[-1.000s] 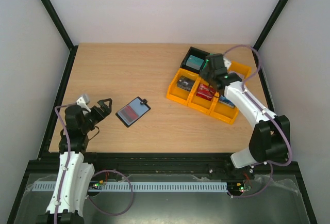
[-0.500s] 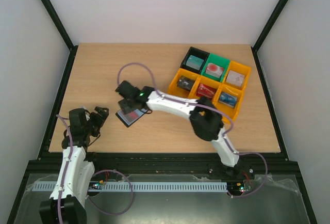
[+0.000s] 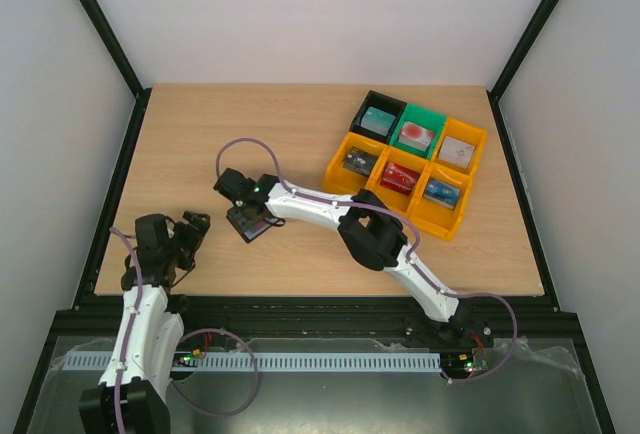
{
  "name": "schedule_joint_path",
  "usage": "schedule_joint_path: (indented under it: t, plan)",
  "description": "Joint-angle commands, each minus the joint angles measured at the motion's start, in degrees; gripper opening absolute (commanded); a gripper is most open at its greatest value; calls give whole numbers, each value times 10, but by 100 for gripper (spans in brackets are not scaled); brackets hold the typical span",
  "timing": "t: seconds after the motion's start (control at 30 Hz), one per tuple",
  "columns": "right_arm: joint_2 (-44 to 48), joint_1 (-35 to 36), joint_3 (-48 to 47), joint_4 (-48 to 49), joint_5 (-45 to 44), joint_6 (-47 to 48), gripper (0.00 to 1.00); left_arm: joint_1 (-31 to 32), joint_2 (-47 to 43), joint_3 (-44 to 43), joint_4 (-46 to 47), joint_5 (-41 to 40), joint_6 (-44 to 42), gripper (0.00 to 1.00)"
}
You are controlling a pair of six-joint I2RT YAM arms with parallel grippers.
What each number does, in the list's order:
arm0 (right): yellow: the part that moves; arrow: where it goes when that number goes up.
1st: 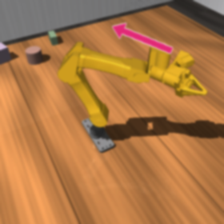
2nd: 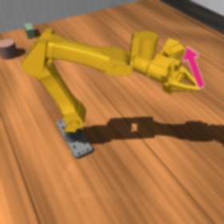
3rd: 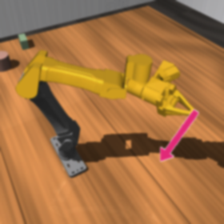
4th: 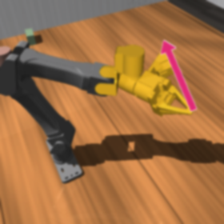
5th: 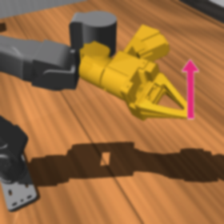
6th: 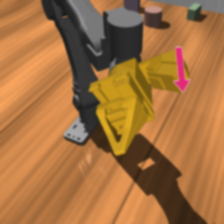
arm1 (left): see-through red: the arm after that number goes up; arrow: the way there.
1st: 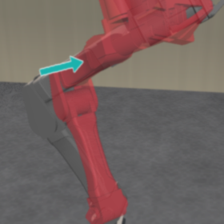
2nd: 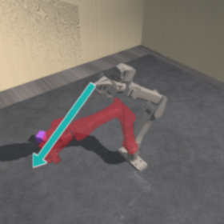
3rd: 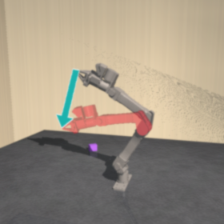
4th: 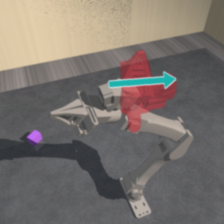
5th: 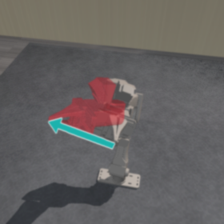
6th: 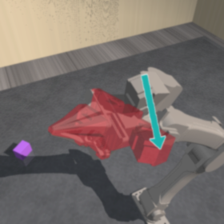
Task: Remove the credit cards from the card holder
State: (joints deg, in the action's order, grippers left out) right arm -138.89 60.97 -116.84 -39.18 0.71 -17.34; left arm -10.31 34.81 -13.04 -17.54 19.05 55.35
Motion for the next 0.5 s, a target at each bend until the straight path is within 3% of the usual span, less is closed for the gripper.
schedule_joint_path:
  t: [0.0, 0.13, 0.2, 0.37, 0.47]
  plan:
    - [-28, -6, -6, -44, -37, -11, 61, -3, 6, 14, 12, 5, 10, 99]
    - [-21, -21, 8, -28, 12, -30, 45, -1, 30, 28, 51, 20, 31, 99]
    - [-12, -32, 16, -13, 44, -47, 42, 4, 44, 30, 70, 26, 39, 99]
    - [38, -62, -32, -10, 147, -48, 52, 21, 71, 32, 100, 27, 45, 99]
    - [96, -90, -6, 0, 181, -57, 57, 32, 84, 34, 119, 24, 48, 98]
